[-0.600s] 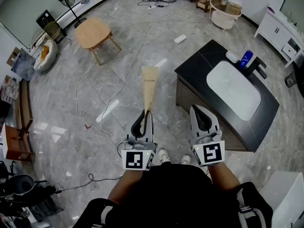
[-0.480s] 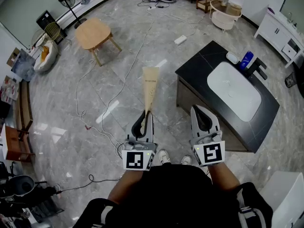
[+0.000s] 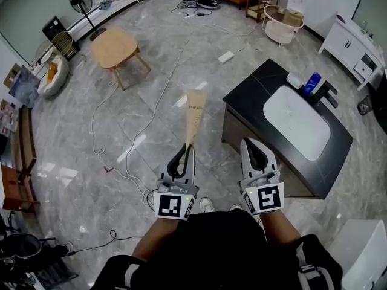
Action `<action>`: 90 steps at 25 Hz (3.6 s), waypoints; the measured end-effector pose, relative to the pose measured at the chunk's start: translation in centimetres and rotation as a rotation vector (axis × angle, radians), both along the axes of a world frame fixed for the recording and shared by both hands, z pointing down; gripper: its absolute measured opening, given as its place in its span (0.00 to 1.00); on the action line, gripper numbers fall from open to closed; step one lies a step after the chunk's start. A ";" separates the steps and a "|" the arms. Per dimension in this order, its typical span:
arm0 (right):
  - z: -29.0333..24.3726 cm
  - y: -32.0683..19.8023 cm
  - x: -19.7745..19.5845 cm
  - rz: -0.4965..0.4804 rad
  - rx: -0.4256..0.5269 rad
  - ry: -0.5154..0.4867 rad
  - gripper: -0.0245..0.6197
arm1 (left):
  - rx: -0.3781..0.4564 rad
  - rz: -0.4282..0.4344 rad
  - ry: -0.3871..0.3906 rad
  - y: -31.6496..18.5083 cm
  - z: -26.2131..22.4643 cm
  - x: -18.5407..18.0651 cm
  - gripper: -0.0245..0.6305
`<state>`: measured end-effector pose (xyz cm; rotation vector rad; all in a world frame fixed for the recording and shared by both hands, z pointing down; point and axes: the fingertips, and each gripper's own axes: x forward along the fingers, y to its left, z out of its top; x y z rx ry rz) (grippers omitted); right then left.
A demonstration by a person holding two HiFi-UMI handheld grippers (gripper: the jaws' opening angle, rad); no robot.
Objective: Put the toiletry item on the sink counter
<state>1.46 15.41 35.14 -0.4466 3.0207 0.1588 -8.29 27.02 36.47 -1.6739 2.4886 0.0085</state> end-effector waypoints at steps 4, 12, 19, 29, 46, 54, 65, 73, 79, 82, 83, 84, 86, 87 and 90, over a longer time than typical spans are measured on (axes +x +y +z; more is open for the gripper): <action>0.1 0.1 -0.6 0.020 -0.016 -0.002 0.05 | -0.008 0.044 -0.002 -0.5 0.2 -0.7 0.10; 1.2 -3.4 -1.5 0.075 -0.034 0.023 0.05 | -0.011 0.101 0.001 -5.2 1.1 -2.0 0.10; 1.1 -10.5 -3.2 0.133 -0.078 0.013 0.05 | 0.000 0.160 0.006 -12.4 0.8 -4.3 0.10; 0.9 -20.6 -5.0 0.200 -0.086 0.012 0.05 | -0.019 0.235 -0.002 -23.7 1.3 -7.0 0.10; 1.2 -33.5 -6.1 0.418 -0.082 0.046 0.05 | -0.142 0.425 0.037 -39.8 4.2 -10.2 0.10; 2.6 -36.8 -7.4 0.514 -0.096 0.070 0.05 | -0.194 0.522 0.039 -45.3 5.5 -11.5 0.10; 5.0 -38.8 -6.6 0.577 -0.128 0.150 0.05 | -0.330 0.586 0.066 -49.3 10.4 -11.4 0.10; 7.6 -38.8 -5.6 0.593 -0.208 0.206 0.05 | -0.452 0.631 0.105 -50.5 16.8 -10.3 0.10; 8.7 -38.8 -4.7 0.612 -0.232 0.236 0.05 | -0.544 0.622 0.128 -51.4 22.0 -9.8 0.10; 9.1 -38.8 -4.0 0.623 -0.238 0.242 0.05 | -0.612 0.607 0.145 -51.6 25.3 -9.7 0.10; 9.2 -38.9 -3.7 0.627 -0.241 0.243 0.05 | -0.635 0.600 0.151 -51.6 26.3 -9.7 0.10; 9.2 -38.9 -3.5 0.632 -0.243 0.243 0.05 | -0.656 0.593 0.158 -51.6 27.3 -9.8 0.10; 9.4 -38.9 -3.1 0.640 -0.248 0.249 0.05 | -0.692 0.575 0.169 -51.4 28.9 -9.9 0.10; 9.5 -38.9 -3.0 0.643 -0.251 0.252 0.05 | -0.709 0.566 0.172 -51.3 29.5 -9.9 0.10; 9.5 -38.9 -2.5 0.650 -0.253 0.251 0.05 | -0.750 0.540 0.183 -51.1 31.1 -9.8 0.11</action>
